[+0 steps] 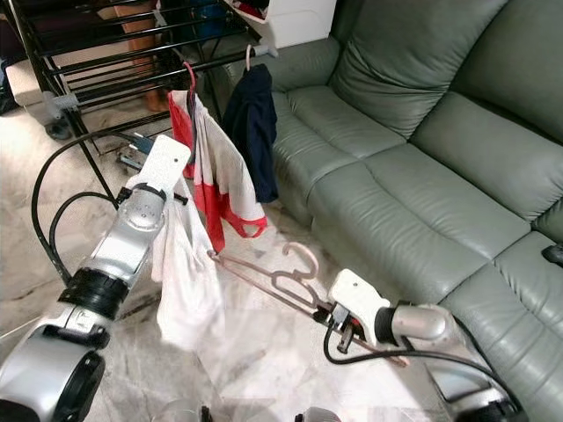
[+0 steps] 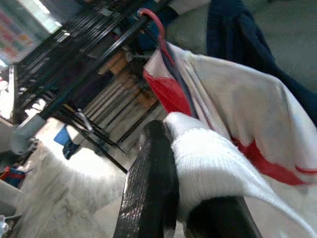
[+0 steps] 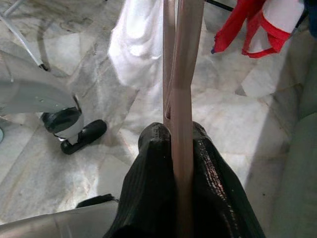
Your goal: Hang hanger
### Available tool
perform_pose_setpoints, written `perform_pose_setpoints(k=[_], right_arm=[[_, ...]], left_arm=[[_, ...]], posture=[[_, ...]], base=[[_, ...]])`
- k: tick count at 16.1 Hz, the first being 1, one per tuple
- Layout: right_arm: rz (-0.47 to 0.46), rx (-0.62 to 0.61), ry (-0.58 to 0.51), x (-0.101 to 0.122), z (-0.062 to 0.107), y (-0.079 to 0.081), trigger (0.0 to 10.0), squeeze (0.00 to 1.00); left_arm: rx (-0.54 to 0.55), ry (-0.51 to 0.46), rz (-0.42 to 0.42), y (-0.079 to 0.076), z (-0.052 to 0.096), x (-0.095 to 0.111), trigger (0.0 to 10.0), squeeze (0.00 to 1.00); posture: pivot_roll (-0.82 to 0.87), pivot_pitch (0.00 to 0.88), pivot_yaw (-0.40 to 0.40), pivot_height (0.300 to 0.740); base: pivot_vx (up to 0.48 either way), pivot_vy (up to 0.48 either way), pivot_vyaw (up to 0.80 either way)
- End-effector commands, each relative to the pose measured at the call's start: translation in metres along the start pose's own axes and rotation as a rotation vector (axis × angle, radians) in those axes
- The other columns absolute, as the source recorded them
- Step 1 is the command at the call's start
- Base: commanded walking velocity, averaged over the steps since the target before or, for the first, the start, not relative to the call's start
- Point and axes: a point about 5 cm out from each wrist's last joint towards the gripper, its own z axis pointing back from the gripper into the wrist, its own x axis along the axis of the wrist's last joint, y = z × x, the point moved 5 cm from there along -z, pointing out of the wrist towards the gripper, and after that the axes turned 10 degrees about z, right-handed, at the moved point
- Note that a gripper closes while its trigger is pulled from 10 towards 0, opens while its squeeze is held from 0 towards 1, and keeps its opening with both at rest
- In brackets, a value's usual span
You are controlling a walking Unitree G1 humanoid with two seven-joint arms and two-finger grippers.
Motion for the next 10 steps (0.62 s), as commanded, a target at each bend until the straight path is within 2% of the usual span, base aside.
perform_pose_setpoints(k=[1,3,7,10], right_arm=[[0.026,0.001,-0.007,0.002,-0.002,-0.005,10.0,0.0],[0.027,-0.001,-0.013,0.003,-0.004,-0.009,10.0,0.0],[0.032,0.037,-0.035,0.008,-0.007,-0.007,10.0,0.0],[0.059,-0.023,-0.025,0.005,-0.006,-0.02,10.0,0.0]], left_arm=[[-0.031,-0.054,-0.043,-0.004,0.005,0.019,10.0,0.0],[-0.087,-0.047,-0.046,-0.016,0.012,0.02,10.0,0.0],[-0.114,-0.054,-0.096,-0.028,0.018,0.018,10.0,0.0],[-0.191,-0.093,-0.152,-0.04,0.029,0.029,10.0,0.0]], posture=[[0.0,0.023,0.002,0.74],[0.0,0.024,0.001,0.74],[0.0,0.026,-0.001,0.74],[-0.01,0.031,-0.002,0.74]], base=[[0.0,0.0,0.0],[0.0,0.0,0.0],[0.0,0.0,0.0],[0.0,0.0,0.0]])
